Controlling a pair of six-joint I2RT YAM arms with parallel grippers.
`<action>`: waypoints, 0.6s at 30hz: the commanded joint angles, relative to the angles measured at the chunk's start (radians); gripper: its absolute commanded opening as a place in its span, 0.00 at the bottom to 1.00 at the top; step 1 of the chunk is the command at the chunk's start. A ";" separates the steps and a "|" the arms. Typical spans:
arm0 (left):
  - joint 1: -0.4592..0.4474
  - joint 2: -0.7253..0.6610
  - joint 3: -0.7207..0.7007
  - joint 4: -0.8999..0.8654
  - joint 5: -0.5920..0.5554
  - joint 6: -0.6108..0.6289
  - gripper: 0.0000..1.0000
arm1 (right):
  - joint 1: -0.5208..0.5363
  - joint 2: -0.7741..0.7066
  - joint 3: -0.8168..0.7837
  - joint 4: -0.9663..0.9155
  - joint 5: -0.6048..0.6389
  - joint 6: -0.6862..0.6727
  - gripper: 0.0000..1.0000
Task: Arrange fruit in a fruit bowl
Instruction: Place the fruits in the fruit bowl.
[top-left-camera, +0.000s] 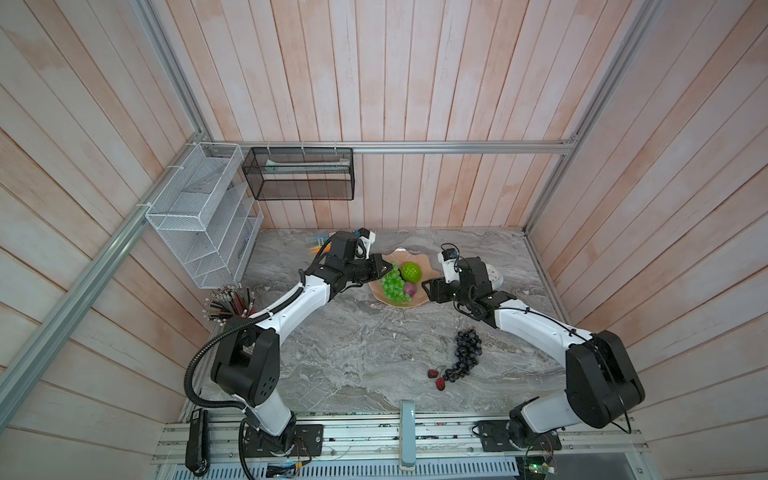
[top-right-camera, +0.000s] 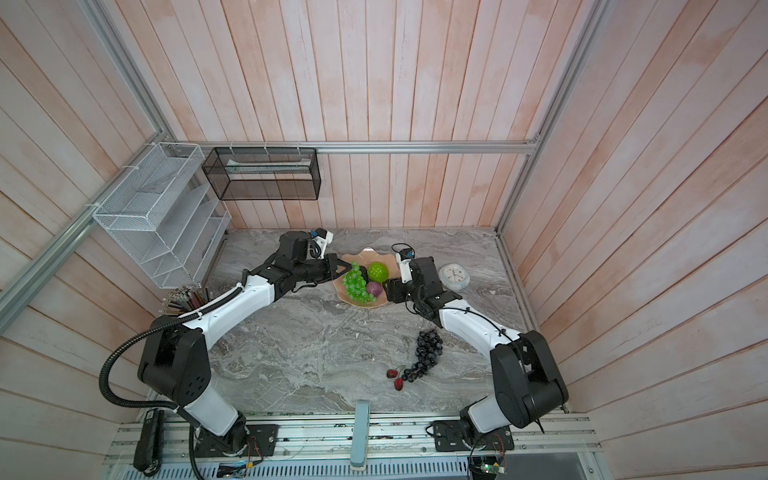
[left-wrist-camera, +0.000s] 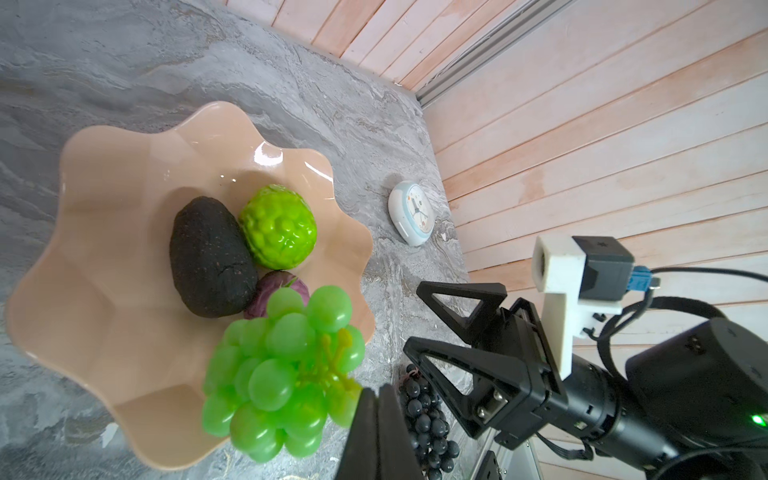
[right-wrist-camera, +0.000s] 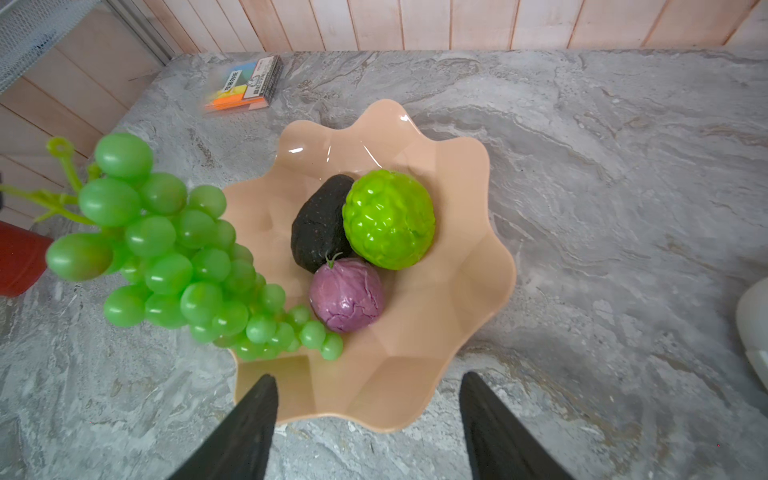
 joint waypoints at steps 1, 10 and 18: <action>0.020 -0.004 -0.011 0.035 0.013 0.031 0.00 | 0.017 0.040 0.043 0.036 -0.011 -0.009 0.70; 0.056 0.067 0.015 0.017 0.009 0.054 0.00 | 0.054 0.144 0.095 0.069 -0.017 -0.020 0.68; 0.067 0.145 0.059 0.010 -0.009 0.075 0.00 | 0.066 0.153 0.096 0.086 -0.021 -0.015 0.67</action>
